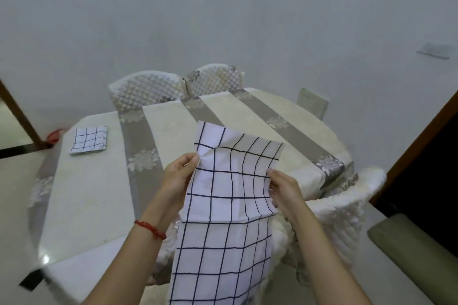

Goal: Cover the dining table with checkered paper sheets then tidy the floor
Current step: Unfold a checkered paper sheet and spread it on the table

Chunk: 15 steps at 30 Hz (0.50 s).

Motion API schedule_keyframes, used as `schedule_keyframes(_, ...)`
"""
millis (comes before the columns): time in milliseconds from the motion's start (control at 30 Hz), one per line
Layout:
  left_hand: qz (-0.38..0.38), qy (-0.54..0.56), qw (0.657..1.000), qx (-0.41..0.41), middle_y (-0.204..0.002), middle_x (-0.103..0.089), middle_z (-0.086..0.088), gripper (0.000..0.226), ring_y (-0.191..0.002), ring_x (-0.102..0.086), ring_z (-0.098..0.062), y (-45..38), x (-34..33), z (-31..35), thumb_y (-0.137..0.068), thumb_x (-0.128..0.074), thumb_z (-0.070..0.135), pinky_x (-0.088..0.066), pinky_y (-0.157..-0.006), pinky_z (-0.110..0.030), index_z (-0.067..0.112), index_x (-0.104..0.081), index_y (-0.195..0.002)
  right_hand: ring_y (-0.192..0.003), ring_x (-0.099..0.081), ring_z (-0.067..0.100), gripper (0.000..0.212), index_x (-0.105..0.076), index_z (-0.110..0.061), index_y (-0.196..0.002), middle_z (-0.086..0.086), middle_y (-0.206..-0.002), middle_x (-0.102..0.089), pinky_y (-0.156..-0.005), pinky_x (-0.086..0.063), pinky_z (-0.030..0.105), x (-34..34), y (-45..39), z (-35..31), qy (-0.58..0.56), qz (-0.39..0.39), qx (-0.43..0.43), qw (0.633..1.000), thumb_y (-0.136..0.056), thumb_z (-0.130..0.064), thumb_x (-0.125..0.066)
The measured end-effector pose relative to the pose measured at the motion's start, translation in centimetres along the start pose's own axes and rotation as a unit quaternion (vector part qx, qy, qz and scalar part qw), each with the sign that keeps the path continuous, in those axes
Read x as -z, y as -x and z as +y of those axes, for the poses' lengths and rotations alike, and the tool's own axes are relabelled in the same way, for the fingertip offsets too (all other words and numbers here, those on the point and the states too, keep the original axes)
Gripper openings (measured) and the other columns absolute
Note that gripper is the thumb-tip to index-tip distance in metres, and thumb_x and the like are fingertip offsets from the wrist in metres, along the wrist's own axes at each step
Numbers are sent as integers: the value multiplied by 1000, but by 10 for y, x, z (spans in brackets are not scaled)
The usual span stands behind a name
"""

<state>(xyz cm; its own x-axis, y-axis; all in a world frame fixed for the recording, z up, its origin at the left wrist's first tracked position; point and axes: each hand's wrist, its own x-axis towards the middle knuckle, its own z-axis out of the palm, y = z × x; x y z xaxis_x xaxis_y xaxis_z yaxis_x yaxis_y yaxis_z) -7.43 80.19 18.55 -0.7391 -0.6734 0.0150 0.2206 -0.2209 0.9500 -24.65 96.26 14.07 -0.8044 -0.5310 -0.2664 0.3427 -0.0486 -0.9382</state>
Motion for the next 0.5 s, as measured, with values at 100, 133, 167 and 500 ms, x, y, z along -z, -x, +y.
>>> schedule_keyframes(100,68,1,998,7,-57,-68,9,21,-56,-65,-2,1,15,2,-93,-47,11,-51,-52,-13,11,-57,-74,-52,-65,11,17,-65,-5,-75,0,-61,-71,-46,-53,22,-14,-1,-5,-6,-18,39,999,-90,-10,-56)
schedule_keyframes(133,84,14,996,19,-61,-70,5,20,-61,-66,-8,0,21,2,-93,-48,13,-54,-56,-19,10,-58,-76,-59,-67,13,15,-66,-5,-78,1,-66,-73,-55,-57,26,-17,-3,-5,4,-14,50,999,-89,-10,-58)
schedule_keyframes(167,101,24,994,32,-66,-71,1,20,-66,-66,-14,-1,27,2,-93,-48,17,-55,-61,-26,9,-61,-79,-61,-67,14,13,-67,-5,-77,0,-67,-73,-59,-58,27,-20,-4,-6,14,-7,62,998,-87,-11,-60)
schedule_keyframes(500,186,-150,971,-1,-40,-54,11,26,-30,-40,1,-1,53,-5,-85,-63,19,-30,-34,-9,13,-58,-60,-66,-41,20,31,-51,-13,-56,8,-65,-47,-60,-37,29,-39,-3,-14,97,48,114,988,-80,-18,-70)
